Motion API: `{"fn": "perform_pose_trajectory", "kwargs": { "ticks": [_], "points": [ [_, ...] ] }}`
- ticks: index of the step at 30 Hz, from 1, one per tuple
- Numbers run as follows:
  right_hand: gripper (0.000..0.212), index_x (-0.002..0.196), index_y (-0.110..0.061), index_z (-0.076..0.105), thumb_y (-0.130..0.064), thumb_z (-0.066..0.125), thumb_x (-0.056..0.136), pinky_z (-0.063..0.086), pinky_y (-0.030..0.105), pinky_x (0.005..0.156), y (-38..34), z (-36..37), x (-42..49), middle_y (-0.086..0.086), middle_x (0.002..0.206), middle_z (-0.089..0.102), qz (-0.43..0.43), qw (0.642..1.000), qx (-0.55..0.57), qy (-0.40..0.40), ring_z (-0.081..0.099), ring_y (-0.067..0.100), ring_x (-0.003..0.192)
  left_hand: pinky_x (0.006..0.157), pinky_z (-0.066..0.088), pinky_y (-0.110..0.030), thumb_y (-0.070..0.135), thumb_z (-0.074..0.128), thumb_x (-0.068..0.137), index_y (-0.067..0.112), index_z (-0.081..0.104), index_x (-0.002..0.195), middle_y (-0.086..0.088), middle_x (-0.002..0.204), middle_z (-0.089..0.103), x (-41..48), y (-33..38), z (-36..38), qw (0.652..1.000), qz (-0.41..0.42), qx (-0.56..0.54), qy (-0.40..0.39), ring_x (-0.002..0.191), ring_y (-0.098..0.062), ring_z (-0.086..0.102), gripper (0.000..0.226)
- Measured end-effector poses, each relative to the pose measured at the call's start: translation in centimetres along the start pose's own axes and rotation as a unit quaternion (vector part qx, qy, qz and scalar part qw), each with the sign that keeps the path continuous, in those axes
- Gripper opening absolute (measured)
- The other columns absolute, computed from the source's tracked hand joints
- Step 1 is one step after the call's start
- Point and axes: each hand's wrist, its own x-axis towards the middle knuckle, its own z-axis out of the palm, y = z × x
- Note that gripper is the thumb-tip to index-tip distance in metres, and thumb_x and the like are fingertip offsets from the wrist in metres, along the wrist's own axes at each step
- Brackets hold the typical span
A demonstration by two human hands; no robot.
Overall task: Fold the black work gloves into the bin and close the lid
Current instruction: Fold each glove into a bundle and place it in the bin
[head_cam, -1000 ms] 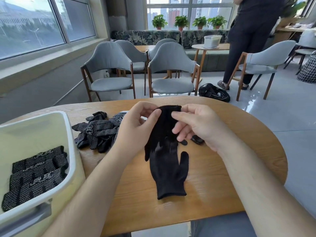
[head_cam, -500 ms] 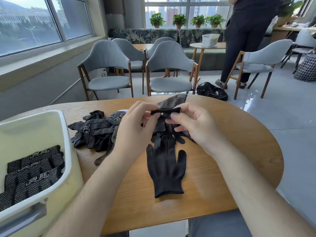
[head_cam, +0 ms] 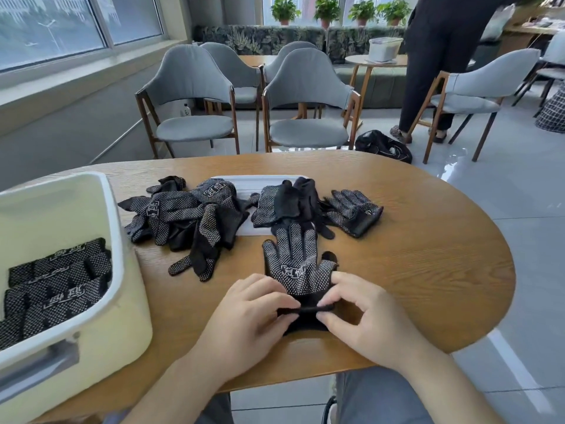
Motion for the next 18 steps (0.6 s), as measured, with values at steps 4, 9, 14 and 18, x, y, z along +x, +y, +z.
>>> {"fn": "perform_pose_trajectory", "kwargs": {
  "ticks": [4, 9, 14, 18],
  "points": [
    [0.010, 0.090, -0.033, 0.071, -0.037, 0.065, 0.084, 0.052, 0.037, 0.084, 0.0, -0.3, -0.4, -0.015, 0.109, 0.058, 0.004, 0.998, -0.038, -0.041, 0.063, 0.010, 0.100, 0.084, 0.041, -0.032, 0.042, 0.073, 0.088, 0.036, 0.071, 0.099, 0.025, 0.103, 0.061, -0.6, 0.4, -0.5, 0.999, 0.000, 0.035, -0.024, 0.102, -0.006, 0.053, 0.013],
    [0.022, 0.099, -0.039, 0.069, -0.043, 0.071, 0.077, 0.045, 0.031, 0.098, 0.4, -0.9, -1.2, -0.017, 0.128, 0.039, -0.031, 0.993, -0.098, -0.061, 0.051, 0.008, 0.117, 0.089, 0.037, -0.027, 0.055, 0.073, 0.083, 0.038, 0.068, 0.106, 0.026, 0.110, 0.055, -1.3, 0.2, -0.9, 0.996, -0.014, 0.045, -0.078, 0.108, -0.003, 0.050, 0.029],
    [0.042, 0.115, -0.044, 0.066, -0.056, 0.075, 0.075, 0.035, 0.019, 0.104, 0.1, -0.7, -1.0, -0.023, 0.141, 0.031, -0.038, 0.990, -0.113, -0.071, 0.040, 0.007, 0.124, 0.084, 0.042, -0.032, 0.044, 0.069, 0.087, 0.035, 0.066, 0.098, 0.024, 0.100, 0.059, -0.3, 0.2, -0.4, 0.998, -0.037, 0.024, -0.041, 0.099, -0.002, 0.053, 0.014],
    [0.030, 0.105, -0.032, 0.074, -0.055, 0.065, 0.088, 0.034, 0.012, 0.101, -0.3, -0.7, 1.6, -0.023, 0.143, 0.037, -0.029, 0.997, -0.071, 0.021, 0.041, 0.008, 0.121, 0.087, 0.047, -0.035, 0.044, 0.064, 0.089, 0.031, 0.065, 0.095, 0.020, 0.093, 0.063, 2.3, 1.1, -1.2, 0.992, -0.102, -0.070, 0.023, 0.095, -0.005, 0.058, 0.014]
  ]
}}
